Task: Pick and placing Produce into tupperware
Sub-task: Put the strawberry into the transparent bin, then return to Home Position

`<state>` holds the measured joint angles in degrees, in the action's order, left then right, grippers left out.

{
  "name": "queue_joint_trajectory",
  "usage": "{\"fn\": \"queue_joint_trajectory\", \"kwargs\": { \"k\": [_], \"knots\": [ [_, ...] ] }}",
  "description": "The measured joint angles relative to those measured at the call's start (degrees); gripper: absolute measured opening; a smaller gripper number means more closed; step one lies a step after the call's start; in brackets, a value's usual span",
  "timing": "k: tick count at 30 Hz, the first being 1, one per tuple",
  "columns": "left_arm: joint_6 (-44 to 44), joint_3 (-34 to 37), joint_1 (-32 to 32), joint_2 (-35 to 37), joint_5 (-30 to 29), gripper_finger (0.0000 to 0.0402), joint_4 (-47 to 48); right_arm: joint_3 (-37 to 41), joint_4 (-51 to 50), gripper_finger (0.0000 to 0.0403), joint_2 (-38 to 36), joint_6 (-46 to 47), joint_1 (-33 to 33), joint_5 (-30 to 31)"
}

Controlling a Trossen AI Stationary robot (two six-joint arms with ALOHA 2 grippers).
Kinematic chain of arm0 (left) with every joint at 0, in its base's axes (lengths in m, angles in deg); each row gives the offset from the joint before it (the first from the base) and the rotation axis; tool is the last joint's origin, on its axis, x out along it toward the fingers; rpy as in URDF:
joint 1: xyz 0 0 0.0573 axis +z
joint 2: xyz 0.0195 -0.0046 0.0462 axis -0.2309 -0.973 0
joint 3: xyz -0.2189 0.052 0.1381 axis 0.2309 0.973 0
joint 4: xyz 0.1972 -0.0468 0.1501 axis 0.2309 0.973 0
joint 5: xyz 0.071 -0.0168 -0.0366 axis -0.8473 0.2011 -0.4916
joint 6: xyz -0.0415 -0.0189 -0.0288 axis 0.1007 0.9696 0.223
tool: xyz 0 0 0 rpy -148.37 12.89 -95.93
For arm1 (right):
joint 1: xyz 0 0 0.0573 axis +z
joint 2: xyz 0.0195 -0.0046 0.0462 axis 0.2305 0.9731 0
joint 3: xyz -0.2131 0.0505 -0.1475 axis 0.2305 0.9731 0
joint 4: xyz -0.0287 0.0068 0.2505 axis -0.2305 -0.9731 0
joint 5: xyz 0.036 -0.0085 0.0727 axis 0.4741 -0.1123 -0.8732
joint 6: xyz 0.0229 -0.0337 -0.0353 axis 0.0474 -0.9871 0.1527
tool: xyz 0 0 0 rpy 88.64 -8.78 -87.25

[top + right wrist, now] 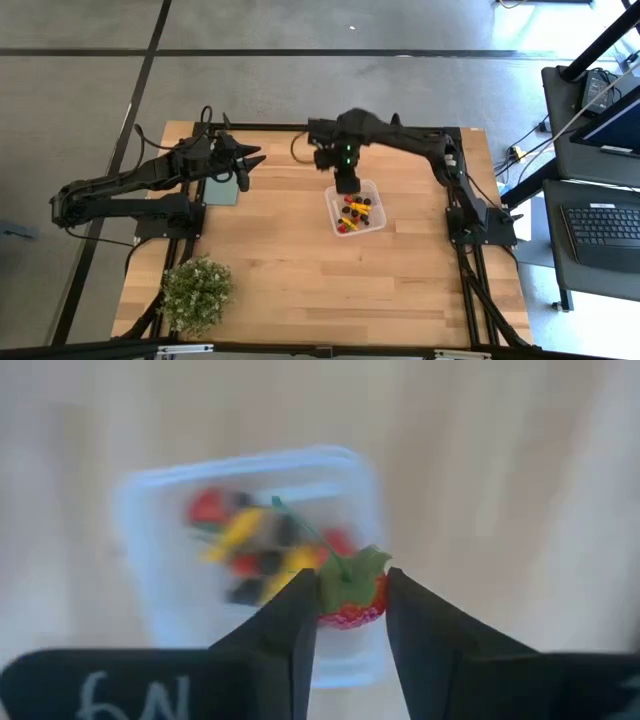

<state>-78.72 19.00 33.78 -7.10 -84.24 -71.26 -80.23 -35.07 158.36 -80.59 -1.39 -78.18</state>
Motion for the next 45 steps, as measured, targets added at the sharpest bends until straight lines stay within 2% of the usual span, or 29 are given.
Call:
{"fn": "queue_joint_trajectory", "kwargs": {
  "k": [2,5,10,14,19,24,30,37,41,45],
  "knots": [
    [0.0,0.0,0.0,0.0,0.0,0.0143,0.0,2.7,1.3,0.0101,-1.2,1.4,2.0,-1.9],
    [0.0,0.0,0.0,0.0,0.0,0.0143,0.0,10.2,5.9,0.0094,-3.4,4.4,4.1,-1.3],
    [-1.3,0.0,0.0,0.0,0.0,0.0143,0.0,27.5,18.5,0.0082,-9.0,7.9,5.3,-1.2],
    [-1.4,0.0,0.0,0.0,0.0,0.0143,0.0,39.5,27.9,0.0056,-12.1,10.6,5.5,-1.1],
    [-1.4,0.0,0.0,0.0,0.0,0.0143,0.0,47.7,35.3,0.0019,-14.5,11.0,5.5,-1.1],
    [-1.4,0.0,0.0,0.0,0.0,0.0143,0.0,48.8,34.8,0.0005,-14.7,12.3,5.5,-1.1],
    [-1.4,0.0,0.0,0.2,0.0,0.0143,0.0,42.4,30.7,0.003,-18.4,14.6,4.6,-1.1],
    [-1.4,-0.1,0.0,3.4,0.0,0.0143,-0.1,38.2,32.9,0.0037,-32.9,15.6,0.9,0.6],
    [-1.4,-0.1,0.0,6.3,0.0,0.0143,-0.1,40.3,36.6,0.0029,-41.4,15.5,-0.4,5.9],
    [-1.4,-0.1,0.0,9.6,0.0,0.0143,-0.2,46.5,46.3,0.0016,-50.2,14.2,-0.6,13.8]
  ]
}}
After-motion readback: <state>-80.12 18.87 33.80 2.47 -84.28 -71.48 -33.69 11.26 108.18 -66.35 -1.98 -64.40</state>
